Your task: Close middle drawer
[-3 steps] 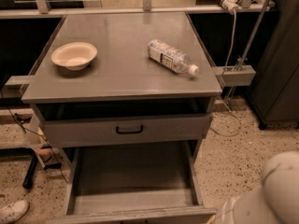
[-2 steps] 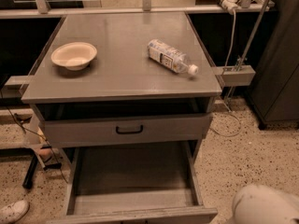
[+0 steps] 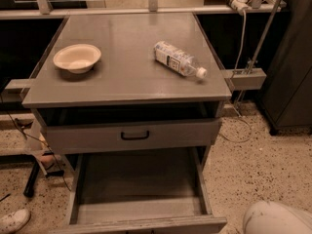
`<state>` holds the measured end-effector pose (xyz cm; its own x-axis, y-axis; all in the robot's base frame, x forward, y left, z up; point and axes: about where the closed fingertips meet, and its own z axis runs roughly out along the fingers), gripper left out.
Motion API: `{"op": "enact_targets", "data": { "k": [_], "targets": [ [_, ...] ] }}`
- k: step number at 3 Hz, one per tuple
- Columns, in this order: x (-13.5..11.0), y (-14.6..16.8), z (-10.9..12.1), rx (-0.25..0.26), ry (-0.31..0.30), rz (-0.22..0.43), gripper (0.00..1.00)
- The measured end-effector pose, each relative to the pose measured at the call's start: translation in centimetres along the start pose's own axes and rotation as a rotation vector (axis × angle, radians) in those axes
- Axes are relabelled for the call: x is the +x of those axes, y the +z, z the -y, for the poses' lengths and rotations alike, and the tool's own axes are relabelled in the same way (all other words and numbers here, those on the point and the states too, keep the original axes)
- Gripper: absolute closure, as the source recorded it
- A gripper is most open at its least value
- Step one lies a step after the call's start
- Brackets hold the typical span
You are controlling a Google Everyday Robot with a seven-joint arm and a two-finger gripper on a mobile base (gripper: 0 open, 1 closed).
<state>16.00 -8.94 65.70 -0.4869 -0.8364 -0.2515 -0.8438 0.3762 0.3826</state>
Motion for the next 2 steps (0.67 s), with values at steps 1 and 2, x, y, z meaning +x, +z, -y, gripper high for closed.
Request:
{"op": "enact_targets", "data": {
  "k": [1, 2],
  "targets": [
    [0.4, 2.6, 1.4, 0.0, 0.037, 0.011, 1.0],
    [2.5, 7.7, 4.1, -0.031, 0.133, 0.02, 1.0]
  ]
}}
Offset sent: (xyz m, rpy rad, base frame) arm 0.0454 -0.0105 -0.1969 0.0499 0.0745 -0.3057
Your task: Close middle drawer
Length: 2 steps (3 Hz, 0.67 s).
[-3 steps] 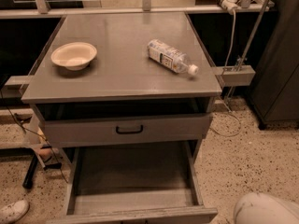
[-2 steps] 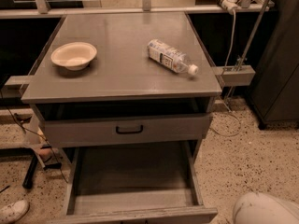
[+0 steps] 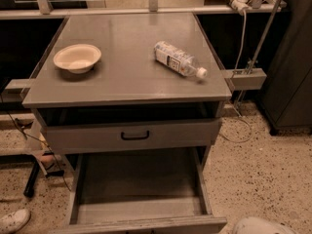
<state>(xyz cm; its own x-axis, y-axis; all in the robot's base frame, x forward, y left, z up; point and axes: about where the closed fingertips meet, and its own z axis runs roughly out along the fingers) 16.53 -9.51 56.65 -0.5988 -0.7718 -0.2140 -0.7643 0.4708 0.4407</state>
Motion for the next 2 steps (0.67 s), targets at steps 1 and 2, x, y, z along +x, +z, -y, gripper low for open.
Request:
{"op": "enact_targets", "data": {
  "k": [1, 2],
  "targets": [
    [-0.71, 4.67, 8.18, 0.025, 0.075, 0.059, 1.0],
    [-0.63, 4.73, 8.28, 0.024, 0.078, 0.058, 1.0]
  ]
}}
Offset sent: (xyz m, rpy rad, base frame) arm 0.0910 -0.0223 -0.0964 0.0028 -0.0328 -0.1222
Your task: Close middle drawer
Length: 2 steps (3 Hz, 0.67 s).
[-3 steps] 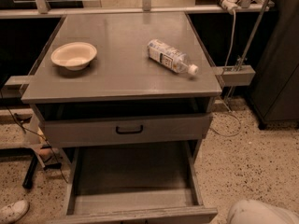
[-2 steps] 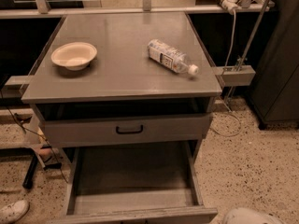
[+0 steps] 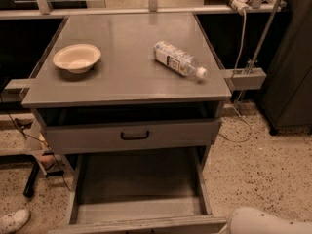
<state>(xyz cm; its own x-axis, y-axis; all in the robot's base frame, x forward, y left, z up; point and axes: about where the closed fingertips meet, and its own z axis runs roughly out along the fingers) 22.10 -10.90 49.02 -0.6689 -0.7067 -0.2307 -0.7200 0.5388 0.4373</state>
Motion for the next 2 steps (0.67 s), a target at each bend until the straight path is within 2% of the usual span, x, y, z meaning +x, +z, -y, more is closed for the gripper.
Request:
{"op": "enact_targets", "data": {
  "k": [1, 2],
  "targets": [
    [-0.4, 1.6, 0.4, 0.023, 0.026, 0.026, 1.0],
    [-2.5, 3.4, 3.6, 0.09, 0.025, 0.098, 1.0]
  ]
}}
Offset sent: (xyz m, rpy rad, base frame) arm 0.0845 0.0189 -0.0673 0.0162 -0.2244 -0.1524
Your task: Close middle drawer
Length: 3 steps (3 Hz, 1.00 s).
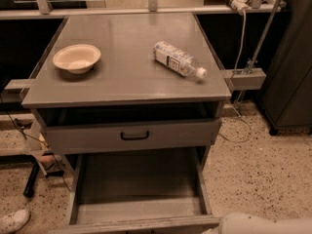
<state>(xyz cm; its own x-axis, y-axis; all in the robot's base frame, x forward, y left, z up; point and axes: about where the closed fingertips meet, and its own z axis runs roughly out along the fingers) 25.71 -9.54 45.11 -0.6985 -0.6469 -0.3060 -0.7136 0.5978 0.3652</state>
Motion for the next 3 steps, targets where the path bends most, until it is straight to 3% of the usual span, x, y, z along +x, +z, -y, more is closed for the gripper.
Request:
{"op": "enact_targets", "data": {
  "k": [1, 3],
  "targets": [
    [-2.6, 0.7, 2.9, 0.06, -0.004, 0.06, 1.0],
    [-6.0, 1.6, 6.2, 0.097, -0.002, 0.127, 1.0]
  ]
}}
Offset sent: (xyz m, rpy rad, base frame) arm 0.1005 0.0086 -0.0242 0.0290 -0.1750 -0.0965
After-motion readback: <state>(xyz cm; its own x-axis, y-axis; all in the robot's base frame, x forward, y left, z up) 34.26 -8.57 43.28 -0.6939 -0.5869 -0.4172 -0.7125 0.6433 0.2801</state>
